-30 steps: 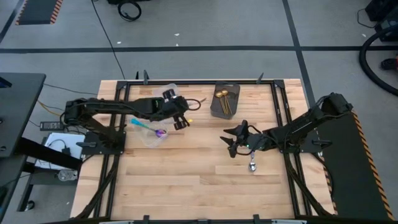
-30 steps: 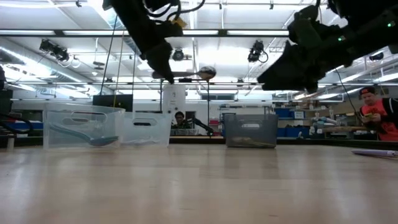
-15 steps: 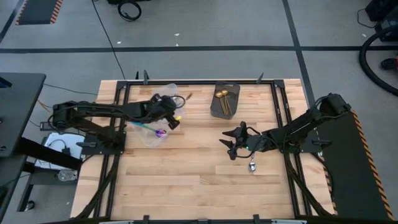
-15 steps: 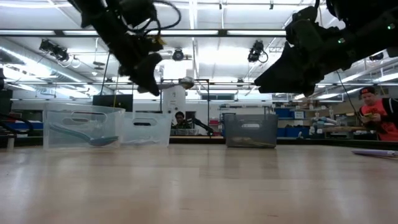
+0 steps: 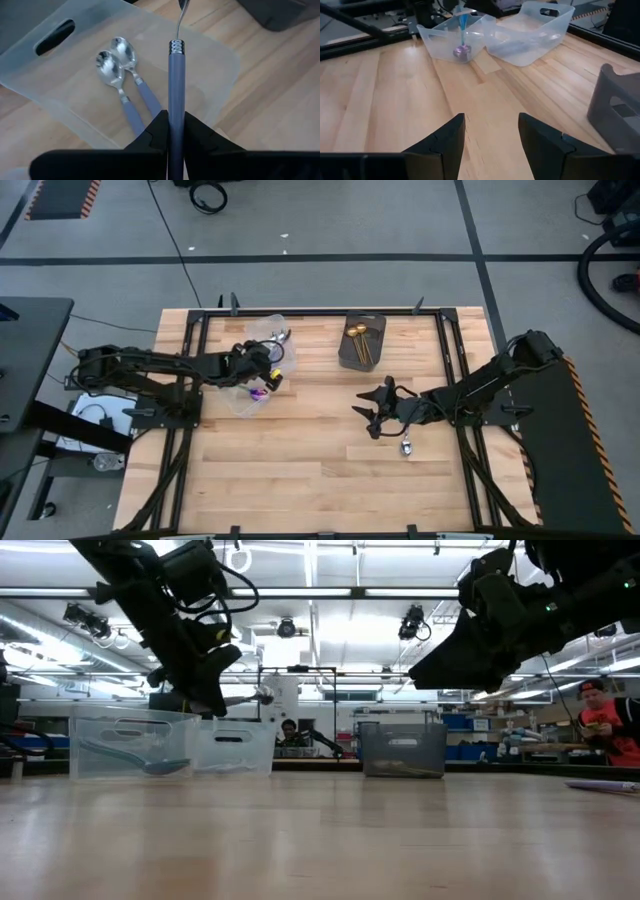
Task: Sort silverware by color (type)
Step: Put the purple spoon into the right transparent bin
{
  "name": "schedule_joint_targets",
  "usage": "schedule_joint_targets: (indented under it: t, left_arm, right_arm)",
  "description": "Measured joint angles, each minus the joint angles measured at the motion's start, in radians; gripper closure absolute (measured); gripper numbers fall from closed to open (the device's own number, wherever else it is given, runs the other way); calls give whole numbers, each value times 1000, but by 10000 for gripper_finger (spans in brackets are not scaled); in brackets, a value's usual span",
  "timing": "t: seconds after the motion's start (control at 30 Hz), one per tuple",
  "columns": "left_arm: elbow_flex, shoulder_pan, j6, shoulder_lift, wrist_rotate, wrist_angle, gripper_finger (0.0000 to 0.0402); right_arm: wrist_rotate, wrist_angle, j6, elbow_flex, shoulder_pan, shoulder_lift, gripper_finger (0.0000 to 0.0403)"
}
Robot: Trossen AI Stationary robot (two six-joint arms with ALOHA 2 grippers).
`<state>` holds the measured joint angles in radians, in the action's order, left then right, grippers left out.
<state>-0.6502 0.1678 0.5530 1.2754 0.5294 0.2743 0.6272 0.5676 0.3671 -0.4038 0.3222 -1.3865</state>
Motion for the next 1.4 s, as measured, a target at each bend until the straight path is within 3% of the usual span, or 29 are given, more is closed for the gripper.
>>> schedule_joint_targets:
  t: [0.27, 0.53, 0.87, 1.0, 1.4]
  left_arm:
    - [4, 8, 42, 0, 24, 19, 365]
    - [4, 14, 142, 0, 23, 38, 365]
    - [4, 12, 285, 1, -11, 153, 365]
    - [2, 4, 358, 0, 27, 202, 365]
    - [-4, 74, 306, 2, 2, 37, 365]
  right_arm:
    - [0, 24, -120, 0, 2, 0, 209]
    - [0, 8, -392, 0, 22, 0, 209]
    - [0, 7, -397, 0, 26, 0, 209]
    - [0, 7, -390, 0, 25, 0, 209]
    - [-7, 23, -389, 0, 26, 0, 209]
